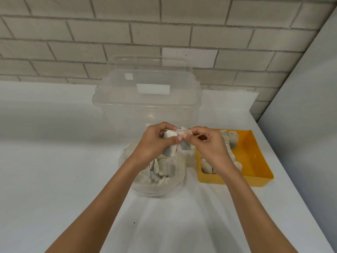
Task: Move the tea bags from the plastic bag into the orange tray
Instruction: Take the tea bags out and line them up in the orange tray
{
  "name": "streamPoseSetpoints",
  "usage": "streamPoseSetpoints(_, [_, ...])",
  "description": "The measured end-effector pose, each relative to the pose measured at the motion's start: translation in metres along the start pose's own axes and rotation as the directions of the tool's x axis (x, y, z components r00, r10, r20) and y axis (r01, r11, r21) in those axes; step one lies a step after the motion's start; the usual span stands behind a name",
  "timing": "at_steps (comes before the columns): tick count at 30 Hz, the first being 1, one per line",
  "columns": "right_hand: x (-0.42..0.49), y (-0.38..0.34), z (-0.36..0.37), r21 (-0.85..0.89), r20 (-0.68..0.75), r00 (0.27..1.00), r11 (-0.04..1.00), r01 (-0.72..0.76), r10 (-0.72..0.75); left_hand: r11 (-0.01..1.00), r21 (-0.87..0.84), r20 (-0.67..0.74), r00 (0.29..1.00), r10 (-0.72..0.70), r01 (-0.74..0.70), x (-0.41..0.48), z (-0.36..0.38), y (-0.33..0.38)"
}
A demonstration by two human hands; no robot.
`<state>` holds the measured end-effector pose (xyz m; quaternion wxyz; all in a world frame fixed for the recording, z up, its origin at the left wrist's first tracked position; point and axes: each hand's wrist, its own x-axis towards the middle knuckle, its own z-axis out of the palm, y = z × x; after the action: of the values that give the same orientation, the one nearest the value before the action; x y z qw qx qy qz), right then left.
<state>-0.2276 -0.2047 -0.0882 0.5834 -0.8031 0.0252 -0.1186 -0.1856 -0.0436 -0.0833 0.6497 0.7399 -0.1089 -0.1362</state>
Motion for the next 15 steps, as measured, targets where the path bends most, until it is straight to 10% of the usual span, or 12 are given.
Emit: streamPoseSetpoints(15, [0.055, 0.054, -0.152, -0.612, -0.179, 0.959, 0.739, -0.283, 0.219, 0.989, -0.091, 0.099, 0.99, -0.103, 0.112, 0.017, 0.045, -0.008])
